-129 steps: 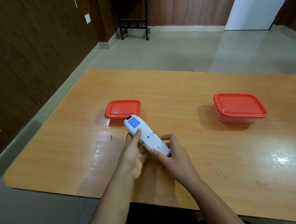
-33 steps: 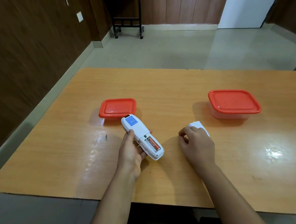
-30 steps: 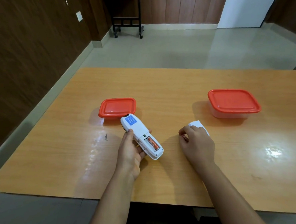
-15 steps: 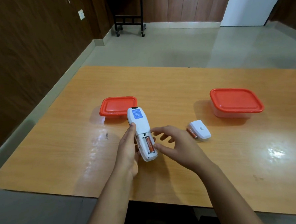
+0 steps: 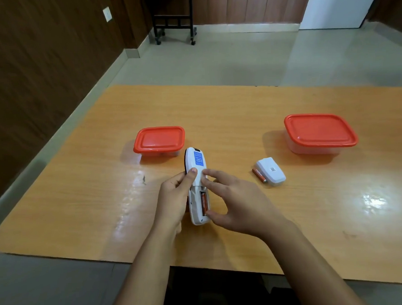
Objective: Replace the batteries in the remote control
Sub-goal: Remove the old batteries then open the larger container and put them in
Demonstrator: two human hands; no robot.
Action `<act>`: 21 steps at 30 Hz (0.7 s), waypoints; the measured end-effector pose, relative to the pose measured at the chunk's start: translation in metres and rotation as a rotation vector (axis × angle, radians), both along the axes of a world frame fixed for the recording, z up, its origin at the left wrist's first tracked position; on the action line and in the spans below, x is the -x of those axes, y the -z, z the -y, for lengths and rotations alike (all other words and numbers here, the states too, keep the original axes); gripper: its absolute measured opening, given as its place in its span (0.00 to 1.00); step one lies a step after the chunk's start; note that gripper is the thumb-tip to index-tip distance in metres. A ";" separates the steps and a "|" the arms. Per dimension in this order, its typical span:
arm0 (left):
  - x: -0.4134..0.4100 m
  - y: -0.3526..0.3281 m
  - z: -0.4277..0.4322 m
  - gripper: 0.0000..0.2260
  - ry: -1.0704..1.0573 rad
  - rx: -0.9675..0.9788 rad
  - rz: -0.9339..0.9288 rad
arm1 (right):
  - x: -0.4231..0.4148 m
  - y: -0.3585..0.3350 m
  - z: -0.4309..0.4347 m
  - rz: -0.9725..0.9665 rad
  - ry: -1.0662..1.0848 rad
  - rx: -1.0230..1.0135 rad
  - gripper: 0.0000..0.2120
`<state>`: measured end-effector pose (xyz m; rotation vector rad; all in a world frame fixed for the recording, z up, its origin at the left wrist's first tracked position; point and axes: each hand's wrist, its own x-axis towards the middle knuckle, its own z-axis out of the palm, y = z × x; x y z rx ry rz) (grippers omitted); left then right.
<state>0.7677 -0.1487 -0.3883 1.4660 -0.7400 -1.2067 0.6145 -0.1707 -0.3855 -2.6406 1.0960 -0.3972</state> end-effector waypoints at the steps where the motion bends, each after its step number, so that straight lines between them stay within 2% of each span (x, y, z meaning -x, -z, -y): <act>1: -0.001 0.000 0.000 0.09 0.010 -0.005 0.016 | 0.000 0.000 -0.001 -0.013 -0.007 0.007 0.30; 4: -0.002 0.001 0.000 0.09 0.047 -0.030 0.073 | 0.001 0.000 -0.003 -0.019 -0.004 0.046 0.29; 8: -0.003 0.004 0.001 0.16 0.046 -0.059 0.088 | -0.005 0.003 -0.006 -0.067 0.002 0.118 0.26; 15: -0.005 0.004 0.002 0.12 0.008 -0.076 -0.002 | -0.010 0.003 -0.010 0.016 0.028 0.136 0.25; 21: -0.002 0.002 0.003 0.11 -0.061 -0.093 -0.149 | -0.003 0.001 -0.008 0.190 0.055 0.033 0.22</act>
